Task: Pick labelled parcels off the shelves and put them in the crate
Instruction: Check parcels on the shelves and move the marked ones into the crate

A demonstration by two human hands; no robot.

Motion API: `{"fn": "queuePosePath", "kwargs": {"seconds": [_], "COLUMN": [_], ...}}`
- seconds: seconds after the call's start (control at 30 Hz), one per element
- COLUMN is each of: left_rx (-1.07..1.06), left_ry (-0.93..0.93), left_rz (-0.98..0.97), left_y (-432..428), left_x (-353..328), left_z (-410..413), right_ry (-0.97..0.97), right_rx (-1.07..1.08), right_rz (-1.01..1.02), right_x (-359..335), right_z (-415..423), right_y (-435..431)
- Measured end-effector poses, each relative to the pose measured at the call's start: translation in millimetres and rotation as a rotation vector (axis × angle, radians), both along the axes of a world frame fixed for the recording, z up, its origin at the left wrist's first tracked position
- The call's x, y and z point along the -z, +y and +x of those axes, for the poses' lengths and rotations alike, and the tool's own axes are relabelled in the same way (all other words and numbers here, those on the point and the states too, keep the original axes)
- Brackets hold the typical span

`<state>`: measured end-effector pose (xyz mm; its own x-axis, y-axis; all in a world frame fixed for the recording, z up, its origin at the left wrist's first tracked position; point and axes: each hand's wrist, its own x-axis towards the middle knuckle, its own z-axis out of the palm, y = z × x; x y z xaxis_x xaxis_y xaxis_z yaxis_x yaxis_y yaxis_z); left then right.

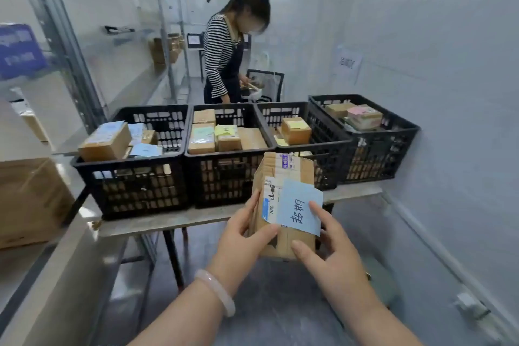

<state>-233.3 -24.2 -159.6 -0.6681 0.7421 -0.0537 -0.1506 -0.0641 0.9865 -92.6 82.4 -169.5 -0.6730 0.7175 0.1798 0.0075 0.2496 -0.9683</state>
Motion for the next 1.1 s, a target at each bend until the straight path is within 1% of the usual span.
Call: {"fn": "queuePosePath", "kwargs": {"seconds": [0.2, 0.3, 0.4, 0.53, 0.7, 0.9, 1.1], "left_rx": [0.293, 0.498, 0.648, 0.861, 1.073, 1.313, 1.658], "left_ry": [0.001, 0.015, -0.006, -0.031, 0.005, 0.037, 0.168], "left_rz": [0.011, 0.038, 0.068, 0.057, 0.046, 0.069, 0.084], "left_y": [61.4, 85.7, 103.2, 118.2, 137.9, 168.8, 199.9], "left_x": [-5.8, -18.4, -30.3, -41.5, -45.0, -41.6, -42.9], "left_z": [146.1, 225.7, 301.9, 389.3, 464.7, 517.4, 571.5], "right_ry": [-0.064, -0.045, -0.042, -0.112, -0.077, -0.072, -0.032], "right_rx": [0.324, 0.505, 0.679, 0.898, 1.103, 1.307, 1.526], "right_rz": [0.043, 0.035, 0.061, 0.086, 0.057, 0.03, 0.011], "right_x": [-11.4, -21.6, -36.3, -45.7, -47.6, -42.2, -57.5], "right_z": [171.5, 255.5, 332.1, 417.0, 479.4, 518.3, 553.9], "right_y": [13.4, 6.7, -4.4, -24.2, -40.9, -42.6, -38.8]}}
